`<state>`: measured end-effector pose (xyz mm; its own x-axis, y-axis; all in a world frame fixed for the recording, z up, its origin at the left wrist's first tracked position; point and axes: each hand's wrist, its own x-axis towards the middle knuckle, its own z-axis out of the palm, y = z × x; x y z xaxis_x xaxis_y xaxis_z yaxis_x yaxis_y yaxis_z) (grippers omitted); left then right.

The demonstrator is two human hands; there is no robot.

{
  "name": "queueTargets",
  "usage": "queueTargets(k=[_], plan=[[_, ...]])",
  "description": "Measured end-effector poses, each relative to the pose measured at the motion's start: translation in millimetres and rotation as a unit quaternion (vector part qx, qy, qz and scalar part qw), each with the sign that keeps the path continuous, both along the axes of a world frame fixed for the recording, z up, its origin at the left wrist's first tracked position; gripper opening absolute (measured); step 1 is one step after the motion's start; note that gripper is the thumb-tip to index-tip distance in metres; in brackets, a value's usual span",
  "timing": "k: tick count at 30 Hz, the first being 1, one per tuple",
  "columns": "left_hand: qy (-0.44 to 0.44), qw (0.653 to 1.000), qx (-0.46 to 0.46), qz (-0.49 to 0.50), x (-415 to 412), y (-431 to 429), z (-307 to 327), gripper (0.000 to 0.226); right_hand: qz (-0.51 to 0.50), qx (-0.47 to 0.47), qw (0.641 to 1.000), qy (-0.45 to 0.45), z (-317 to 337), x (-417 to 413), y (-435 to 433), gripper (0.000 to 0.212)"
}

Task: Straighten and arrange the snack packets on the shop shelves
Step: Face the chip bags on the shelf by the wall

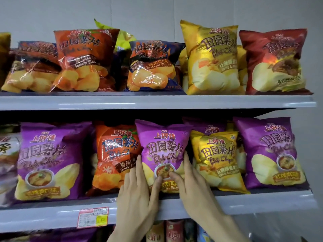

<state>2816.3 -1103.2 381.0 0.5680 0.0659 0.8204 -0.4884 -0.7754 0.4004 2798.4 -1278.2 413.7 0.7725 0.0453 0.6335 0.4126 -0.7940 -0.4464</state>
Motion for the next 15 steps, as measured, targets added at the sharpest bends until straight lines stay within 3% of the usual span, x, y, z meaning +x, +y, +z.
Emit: queueTargets(k=[8, 15], plan=[[-0.004, 1.000, -0.007, -0.023, -0.7, 8.4, -1.8, 0.094, -0.013, 0.018, 1.000, 0.012, 5.4, 5.2, 1.5, 0.088], [0.048, 0.998, 0.012, -0.037, -12.3, 17.2, 9.7, 0.095, -0.027, -0.054, 0.998, 0.016, 16.9, -11.2, -4.5, 0.076]])
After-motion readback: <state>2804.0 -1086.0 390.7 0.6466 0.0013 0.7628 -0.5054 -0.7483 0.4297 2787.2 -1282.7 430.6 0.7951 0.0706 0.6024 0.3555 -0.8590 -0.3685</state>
